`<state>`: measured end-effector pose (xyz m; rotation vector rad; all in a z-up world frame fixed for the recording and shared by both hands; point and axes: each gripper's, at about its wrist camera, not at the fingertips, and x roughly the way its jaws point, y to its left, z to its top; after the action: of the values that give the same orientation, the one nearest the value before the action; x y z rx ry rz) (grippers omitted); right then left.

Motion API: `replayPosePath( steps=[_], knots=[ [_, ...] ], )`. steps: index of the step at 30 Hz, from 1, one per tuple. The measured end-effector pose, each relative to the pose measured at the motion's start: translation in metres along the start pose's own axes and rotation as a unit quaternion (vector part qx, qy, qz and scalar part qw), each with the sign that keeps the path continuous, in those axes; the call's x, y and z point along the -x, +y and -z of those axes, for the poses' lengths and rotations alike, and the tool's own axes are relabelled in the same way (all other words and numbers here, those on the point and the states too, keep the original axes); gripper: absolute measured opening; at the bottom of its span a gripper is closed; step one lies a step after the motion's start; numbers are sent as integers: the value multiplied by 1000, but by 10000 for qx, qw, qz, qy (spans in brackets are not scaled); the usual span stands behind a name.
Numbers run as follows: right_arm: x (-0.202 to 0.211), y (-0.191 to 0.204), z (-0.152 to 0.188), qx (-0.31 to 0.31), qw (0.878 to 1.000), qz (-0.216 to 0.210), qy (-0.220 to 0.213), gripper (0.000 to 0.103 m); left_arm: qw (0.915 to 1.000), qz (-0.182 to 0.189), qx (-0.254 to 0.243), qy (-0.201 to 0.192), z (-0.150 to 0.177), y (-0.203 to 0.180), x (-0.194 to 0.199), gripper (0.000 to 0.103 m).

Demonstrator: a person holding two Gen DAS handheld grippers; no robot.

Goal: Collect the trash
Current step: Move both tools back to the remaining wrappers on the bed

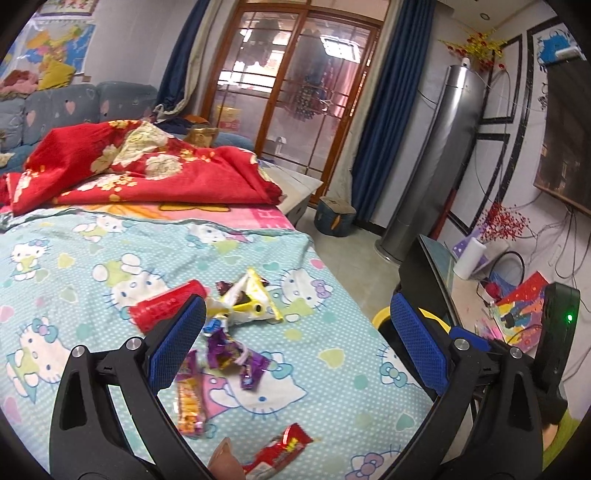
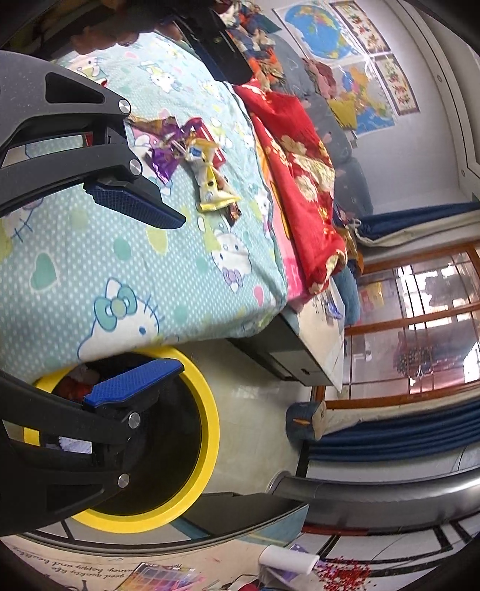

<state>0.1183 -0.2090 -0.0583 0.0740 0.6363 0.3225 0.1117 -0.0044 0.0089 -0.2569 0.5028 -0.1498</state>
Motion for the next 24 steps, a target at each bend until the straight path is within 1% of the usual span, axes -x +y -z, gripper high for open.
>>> replayPosePath(
  steps=[5, 13, 19, 23, 24],
  knots=[
    [-3, 17, 1, 178, 9998, -119, 47, 70, 9998, -131, 132, -64, -4, 18, 6, 92],
    [-9, 47, 3, 474, 9980, -395, 170, 70, 9981, -469, 400, -69, -7, 53, 15, 92],
    [-15, 69, 7, 693, 9947, -677, 331, 70, 9962, -661, 543, 192, -2, 78, 15, 92],
    [-21, 84, 13, 737, 9916, -930, 522, 70, 9954, -686, 515, 438, 7, 89, 14, 92],
    [-23, 88, 15, 761, 9902, -1006, 600, 70, 9951, -685, 508, 504, 9, 92, 13, 89]
  ],
)
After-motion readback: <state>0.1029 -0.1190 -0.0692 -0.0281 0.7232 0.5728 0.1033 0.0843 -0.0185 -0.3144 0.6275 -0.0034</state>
